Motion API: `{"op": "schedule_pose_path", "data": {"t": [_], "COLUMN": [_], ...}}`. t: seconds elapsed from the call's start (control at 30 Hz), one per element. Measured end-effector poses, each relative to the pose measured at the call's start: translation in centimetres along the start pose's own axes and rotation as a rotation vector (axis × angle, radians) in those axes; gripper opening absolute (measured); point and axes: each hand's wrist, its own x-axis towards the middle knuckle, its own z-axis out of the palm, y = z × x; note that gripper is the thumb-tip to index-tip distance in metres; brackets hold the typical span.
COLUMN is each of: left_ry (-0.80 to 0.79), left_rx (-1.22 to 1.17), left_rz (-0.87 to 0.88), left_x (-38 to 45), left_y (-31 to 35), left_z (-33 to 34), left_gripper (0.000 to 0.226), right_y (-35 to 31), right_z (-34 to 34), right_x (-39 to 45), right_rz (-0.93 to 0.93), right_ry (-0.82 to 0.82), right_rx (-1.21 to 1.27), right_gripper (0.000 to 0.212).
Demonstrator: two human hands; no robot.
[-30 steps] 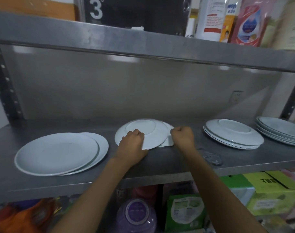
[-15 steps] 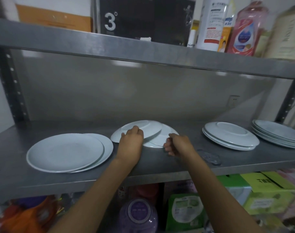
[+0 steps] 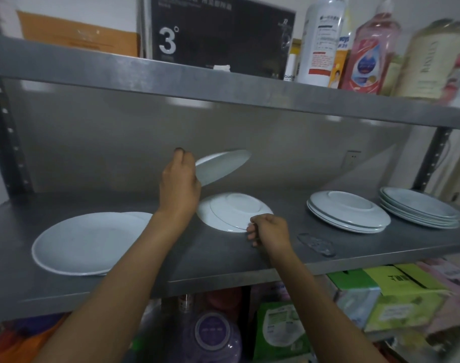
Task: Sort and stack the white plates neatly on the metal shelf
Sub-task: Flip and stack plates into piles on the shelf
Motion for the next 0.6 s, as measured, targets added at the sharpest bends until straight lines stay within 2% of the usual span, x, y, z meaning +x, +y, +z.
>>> {"op": "schedule_pose_path", "data": {"t": [0.07,0.13,0.23,0.33,0.5,0.6], "left_ry": [0.081,0.089,0.021,-0.055,-0.154,-0.229], "left_rx": [-0.191,-0.370,-0.558,-0.727,-0.971,-1.062], "left_rz": [-0.092,-0.281,-0.553,-0.743,-0.959,-1.004], "left_x": [0.0,-0.2,-1.1,-2.2,-3.5,-4.2], "left_y": [-0.5,-0.8,-0.3,0.7,1.9,3.6], "left_z": [-0.1,0.0,0.4,1.0,2.6,3.3], "left_gripper": [0.016,0.014,0.009,0.010,0.018,0.020], "right_y": [-0.2,-0.4,-0.7,-1.1,-1.7,-1.7], "right_z": [-0.1,-0.4,-1.0,-2.3,-5.1,-6.7], "right_x": [-0.1,-0.3,-0.7,-1.0,-2.0,-2.8], "right_rz": [-0.019,-0.036,-0.061,-0.071,-0.176,-0.241], "right_ry": [0.007,0.015,0.043,0.089,0.192,0.158], "right_rx": [0.009,0.017,0.037,0.092,-0.043,-0.063], "right_gripper": [0.011,0.011,0.018,0.035,0.047,0.048]}}
